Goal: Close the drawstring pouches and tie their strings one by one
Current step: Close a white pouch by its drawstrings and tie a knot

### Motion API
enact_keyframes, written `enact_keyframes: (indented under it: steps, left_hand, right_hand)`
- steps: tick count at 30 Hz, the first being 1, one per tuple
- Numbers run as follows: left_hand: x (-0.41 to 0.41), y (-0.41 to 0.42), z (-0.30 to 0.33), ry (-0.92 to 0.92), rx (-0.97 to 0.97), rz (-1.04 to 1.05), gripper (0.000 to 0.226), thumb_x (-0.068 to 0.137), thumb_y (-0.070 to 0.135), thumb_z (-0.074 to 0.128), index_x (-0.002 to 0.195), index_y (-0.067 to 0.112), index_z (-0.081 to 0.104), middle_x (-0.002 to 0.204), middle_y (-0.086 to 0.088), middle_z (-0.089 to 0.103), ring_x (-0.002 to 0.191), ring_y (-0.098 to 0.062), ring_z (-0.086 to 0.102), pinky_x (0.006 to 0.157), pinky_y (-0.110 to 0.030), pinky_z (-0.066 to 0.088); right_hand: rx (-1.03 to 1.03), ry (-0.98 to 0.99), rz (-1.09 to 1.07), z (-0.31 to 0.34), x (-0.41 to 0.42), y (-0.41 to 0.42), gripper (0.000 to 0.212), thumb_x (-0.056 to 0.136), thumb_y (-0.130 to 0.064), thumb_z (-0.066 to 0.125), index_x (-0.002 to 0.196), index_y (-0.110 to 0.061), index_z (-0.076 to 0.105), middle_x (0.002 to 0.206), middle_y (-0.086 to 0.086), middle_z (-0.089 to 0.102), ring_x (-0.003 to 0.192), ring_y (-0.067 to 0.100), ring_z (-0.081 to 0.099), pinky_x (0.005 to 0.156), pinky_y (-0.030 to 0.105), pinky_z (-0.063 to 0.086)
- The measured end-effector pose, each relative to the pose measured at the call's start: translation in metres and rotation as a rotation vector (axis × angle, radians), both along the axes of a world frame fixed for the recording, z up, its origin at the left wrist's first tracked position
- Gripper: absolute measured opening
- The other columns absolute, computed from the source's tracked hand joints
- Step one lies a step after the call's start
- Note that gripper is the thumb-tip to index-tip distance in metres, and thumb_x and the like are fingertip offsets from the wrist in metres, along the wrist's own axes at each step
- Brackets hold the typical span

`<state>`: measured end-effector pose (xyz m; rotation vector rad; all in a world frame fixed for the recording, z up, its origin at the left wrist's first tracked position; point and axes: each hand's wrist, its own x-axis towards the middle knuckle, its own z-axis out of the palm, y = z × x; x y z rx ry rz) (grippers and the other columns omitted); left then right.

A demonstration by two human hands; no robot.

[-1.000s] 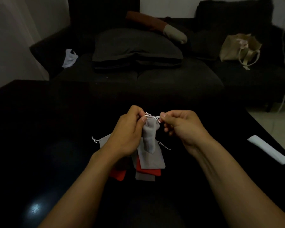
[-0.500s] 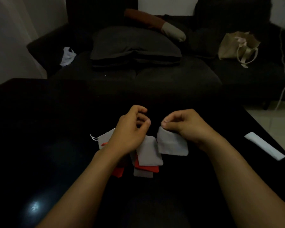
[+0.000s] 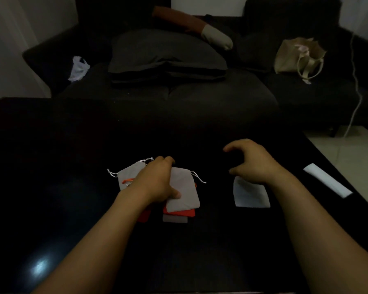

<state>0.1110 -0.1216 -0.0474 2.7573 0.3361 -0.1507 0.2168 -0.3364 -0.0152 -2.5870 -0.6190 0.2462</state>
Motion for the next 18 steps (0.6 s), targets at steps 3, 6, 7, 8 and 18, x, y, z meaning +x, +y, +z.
enact_keyframes:
  steps: [3, 6, 7, 8, 18]
  left_hand:
    - [0.0, 0.002, 0.004, -0.127, -0.098, -0.048, 0.061, 0.073, 0.015, 0.084, 0.129, 0.02, 0.06, 0.122, 0.001, 0.063, 0.112, -0.015, 0.06, 0.09, -0.026, 0.049]
    - [-0.002, 0.005, 0.008, -0.293, -0.249, -0.086, 0.033, 0.075, 0.011, 0.082, 0.103, 0.025, 0.074, 0.095, 0.007, 0.072, 0.09, -0.006, 0.067, 0.082, -0.029, 0.056]
    - [-0.002, 0.006, 0.009, -0.341, -0.292, -0.085, 0.029, 0.075, 0.012, 0.082, 0.099, 0.024, 0.075, 0.091, 0.007, 0.073, 0.087, -0.005, 0.068, 0.081, -0.031, 0.057]
    - [-0.003, 0.008, 0.009, -0.378, -0.33, -0.074, 0.026, 0.075, 0.012, 0.082, 0.097, 0.023, 0.076, 0.089, 0.006, 0.074, 0.086, -0.005, 0.069, 0.08, -0.033, 0.058]
    - [-0.007, 0.016, 0.027, -0.442, -0.701, 0.012, 0.041, 0.098, 0.034, 0.054, 0.078, -0.001, 0.063, 0.072, -0.018, 0.061, 0.064, -0.021, 0.056, 0.061, -0.04, 0.046]
  right_hand:
    - [0.096, 0.102, 0.247, -0.003, -0.016, 0.032, 0.063, 0.076, -0.012, 0.081, 0.132, -0.026, 0.058, 0.132, -0.01, 0.055, 0.122, 0.006, 0.051, 0.094, 0.016, 0.037]
    - [0.074, 0.219, 0.348, -0.013, -0.016, 0.052, 0.043, 0.08, -0.02, 0.078, 0.118, -0.034, 0.065, 0.114, -0.015, 0.065, 0.105, 0.0, 0.06, 0.096, 0.031, 0.051]
    - [0.082, 0.201, 0.341, -0.013, -0.014, 0.055, 0.031, 0.082, -0.022, 0.076, 0.109, -0.034, 0.068, 0.105, -0.013, 0.068, 0.098, 0.001, 0.063, 0.093, 0.035, 0.054]
    - [0.096, 0.176, 0.326, -0.011, -0.012, 0.056, 0.021, 0.084, -0.023, 0.074, 0.102, -0.033, 0.071, 0.098, -0.012, 0.07, 0.094, 0.002, 0.065, 0.091, 0.036, 0.055]
    - [0.293, 0.212, 0.269, 0.014, -0.015, 0.053, 0.014, 0.092, -0.036, 0.065, 0.097, -0.026, 0.074, 0.094, -0.005, 0.073, 0.091, 0.01, 0.068, 0.086, 0.04, 0.056]
